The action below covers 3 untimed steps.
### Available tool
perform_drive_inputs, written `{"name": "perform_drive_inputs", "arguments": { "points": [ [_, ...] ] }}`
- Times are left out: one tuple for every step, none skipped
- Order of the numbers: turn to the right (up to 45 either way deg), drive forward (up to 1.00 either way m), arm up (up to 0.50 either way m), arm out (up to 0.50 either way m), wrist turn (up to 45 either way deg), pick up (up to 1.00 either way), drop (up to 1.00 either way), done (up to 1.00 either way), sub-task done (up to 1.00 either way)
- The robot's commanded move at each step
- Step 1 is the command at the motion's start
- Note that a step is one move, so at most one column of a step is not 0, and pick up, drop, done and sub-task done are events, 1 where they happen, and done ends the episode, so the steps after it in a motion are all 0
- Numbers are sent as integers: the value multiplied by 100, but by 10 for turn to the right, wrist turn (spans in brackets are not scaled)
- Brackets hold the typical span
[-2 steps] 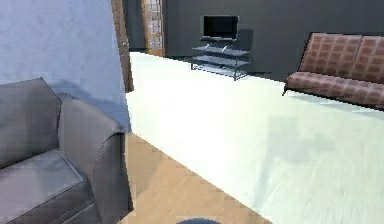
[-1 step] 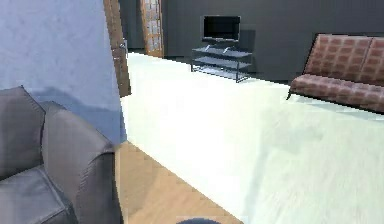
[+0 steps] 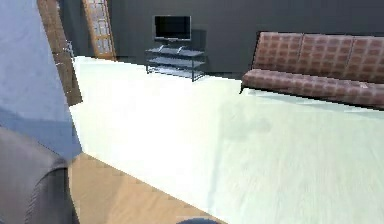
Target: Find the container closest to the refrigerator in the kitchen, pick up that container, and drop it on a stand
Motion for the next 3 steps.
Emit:
{"name": "perform_drive_inputs", "arguments": {
  "points": [
    [0,75,0,0,0,0,0,0,0],
    [270,0,0,0,0,0,0,0,0],
    [0,5,0,0,0,0,0,0,0]
  ]
}}
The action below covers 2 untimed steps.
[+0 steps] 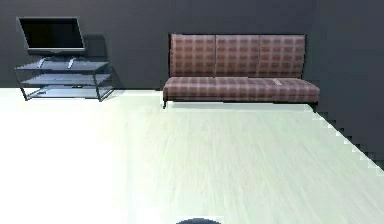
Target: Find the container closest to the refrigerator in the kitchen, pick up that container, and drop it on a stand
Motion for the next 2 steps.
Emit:
{"name": "perform_drive_inputs", "arguments": {
  "points": [
    [-390,0,0,0,0,0,0,0,0],
    [0,100,0,0,0,0,0,0,0]
  ]
}}
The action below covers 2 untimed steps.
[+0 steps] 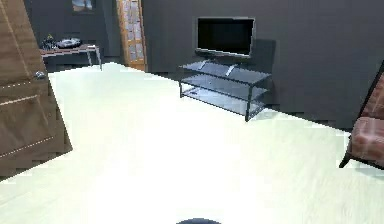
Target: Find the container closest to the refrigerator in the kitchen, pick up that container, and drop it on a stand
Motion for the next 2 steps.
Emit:
{"name": "perform_drive_inputs", "arguments": {
  "points": [
    [0,100,0,0,0,0,0,0,0],
    [0,100,0,0,0,0,0,0,0]
  ]
}}
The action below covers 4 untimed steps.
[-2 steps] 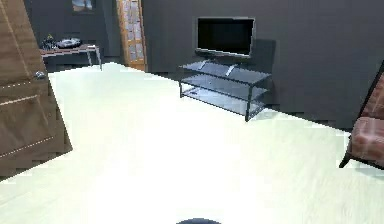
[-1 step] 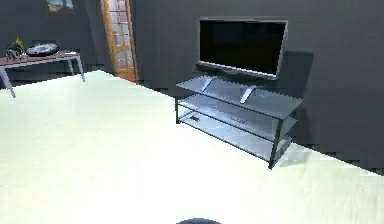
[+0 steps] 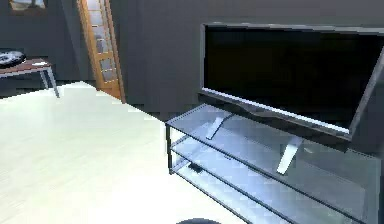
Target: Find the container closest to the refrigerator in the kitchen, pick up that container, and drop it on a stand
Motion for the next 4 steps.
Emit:
{"name": "perform_drive_inputs", "arguments": {
  "points": [
    [0,60,0,0,0,0,0,0,0],
    [450,0,0,0,0,0,0,0,0],
    [390,0,0,0,0,0,0,0,0],
    [-450,0,0,0,0,0,0,0,0]
  ]
}}
